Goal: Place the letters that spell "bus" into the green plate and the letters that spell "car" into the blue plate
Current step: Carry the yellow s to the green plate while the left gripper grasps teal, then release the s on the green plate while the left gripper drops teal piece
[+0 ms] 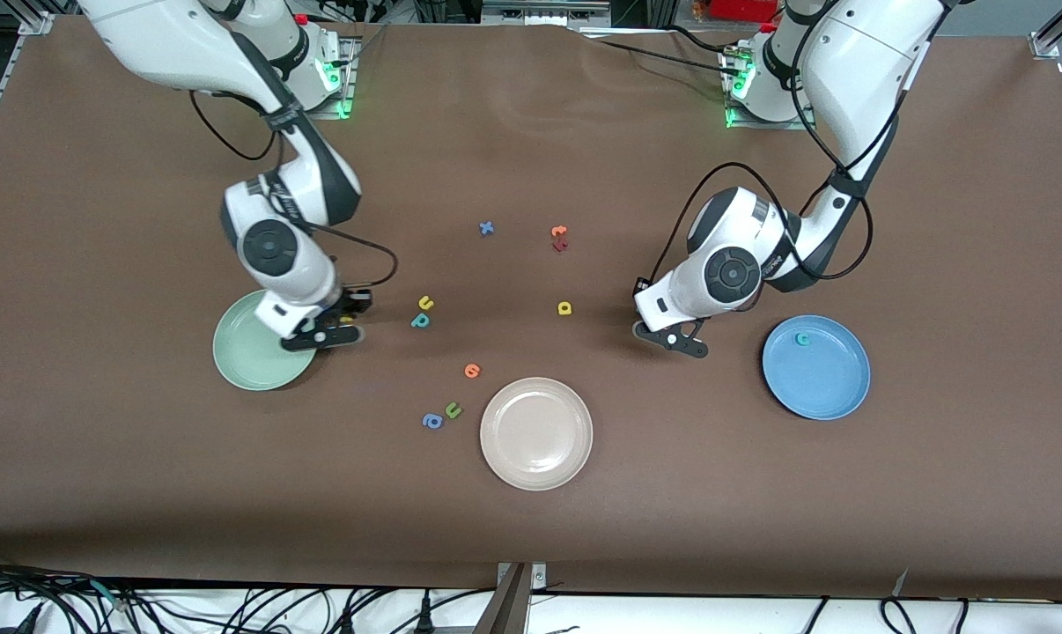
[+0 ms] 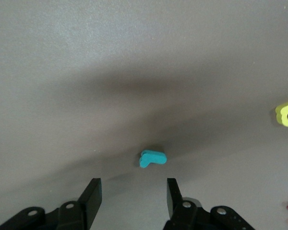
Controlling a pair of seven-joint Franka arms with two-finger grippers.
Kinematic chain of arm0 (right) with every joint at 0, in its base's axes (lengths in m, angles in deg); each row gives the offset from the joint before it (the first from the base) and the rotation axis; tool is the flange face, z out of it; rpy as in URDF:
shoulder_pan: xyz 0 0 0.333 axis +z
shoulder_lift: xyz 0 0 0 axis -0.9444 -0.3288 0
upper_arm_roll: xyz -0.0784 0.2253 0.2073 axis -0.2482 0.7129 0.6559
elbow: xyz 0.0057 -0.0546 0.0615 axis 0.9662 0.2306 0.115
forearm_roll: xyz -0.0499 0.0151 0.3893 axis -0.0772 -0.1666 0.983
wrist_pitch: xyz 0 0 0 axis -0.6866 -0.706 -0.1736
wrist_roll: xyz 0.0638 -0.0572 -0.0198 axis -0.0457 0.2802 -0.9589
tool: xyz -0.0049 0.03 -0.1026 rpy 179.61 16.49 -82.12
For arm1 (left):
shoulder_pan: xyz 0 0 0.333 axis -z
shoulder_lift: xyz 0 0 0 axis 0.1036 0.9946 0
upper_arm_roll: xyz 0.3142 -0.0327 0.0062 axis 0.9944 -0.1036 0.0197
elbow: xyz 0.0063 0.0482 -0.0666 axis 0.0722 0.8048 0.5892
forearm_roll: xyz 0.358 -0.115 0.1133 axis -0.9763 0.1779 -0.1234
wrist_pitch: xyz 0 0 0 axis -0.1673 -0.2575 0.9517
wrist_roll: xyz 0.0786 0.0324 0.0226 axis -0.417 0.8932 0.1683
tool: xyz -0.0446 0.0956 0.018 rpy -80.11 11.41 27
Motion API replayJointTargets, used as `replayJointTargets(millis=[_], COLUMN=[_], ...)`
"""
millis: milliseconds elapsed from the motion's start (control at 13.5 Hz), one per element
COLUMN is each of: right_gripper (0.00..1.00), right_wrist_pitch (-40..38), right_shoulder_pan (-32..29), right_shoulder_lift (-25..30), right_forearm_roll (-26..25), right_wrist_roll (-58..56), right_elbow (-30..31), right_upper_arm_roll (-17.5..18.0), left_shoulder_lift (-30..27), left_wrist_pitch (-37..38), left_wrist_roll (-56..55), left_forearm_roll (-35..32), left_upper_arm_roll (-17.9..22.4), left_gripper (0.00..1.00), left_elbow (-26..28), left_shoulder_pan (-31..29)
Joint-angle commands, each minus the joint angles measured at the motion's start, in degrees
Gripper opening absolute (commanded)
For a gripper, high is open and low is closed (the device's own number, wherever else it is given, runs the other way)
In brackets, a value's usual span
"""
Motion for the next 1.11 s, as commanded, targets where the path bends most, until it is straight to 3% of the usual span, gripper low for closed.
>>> replayJointTargets(millis=[0, 222, 519, 667, 816, 890, 1038], right_gripper=[0.02, 0.03, 0.04, 0.18, 0.45, 0.52, 0.52], right_wrist_pitch=[-0.9, -0.6, 0.7, 1.1, 1.1, 1.1, 1.1], right_shoulder_pan=[-0.8, -2.3, -4.4, -4.7, -4.7, -4.7, -4.7], right_shoulder_lift=[1.5, 1.2, -0.1, -0.4, -0.5, -0.5, -0.5], right_forearm_roll=[1.2, 1.2, 0.8, 0.8, 0.8, 0.8, 0.8], right_wrist_roll=[-7.6, -15.9, -18.0, -18.3, -18.3, -18.2, -18.3], right_elbow=[0.9, 1.1, 1.1, 1.1, 1.1, 1.1, 1.1], right_upper_arm_roll=[-2.4, -6.2, -6.6, -7.0, -7.1, -7.1, -7.1], left_shoulder_lift=[1.1, 2.4, 3.4, 3.4, 3.4, 3.4, 3.3], left_wrist_pitch=[-3.7, -5.7, -7.3, -7.3, -7.3, -7.2, -7.0], left_wrist_roll=[-2.0, -2.0, -1.8, -1.2, -1.1, -1.2, -1.2], left_forearm_roll=[0.9, 0.8, 0.7, 0.7, 0.7, 0.7, 0.7], left_upper_arm_roll=[0.1, 0.1, 0.2, 0.2, 0.2, 0.2, 0.2], left_gripper=[0.61, 0.62, 0.58, 0.35, 0.12, 0.08, 0.08], left_elbow=[1.0, 1.0, 1.0, 1.0, 1.0, 1.0, 1.0], left_shoulder_pan=[1.1, 1.5, 1.5, 1.3, 1.0, 1.0, 0.9])
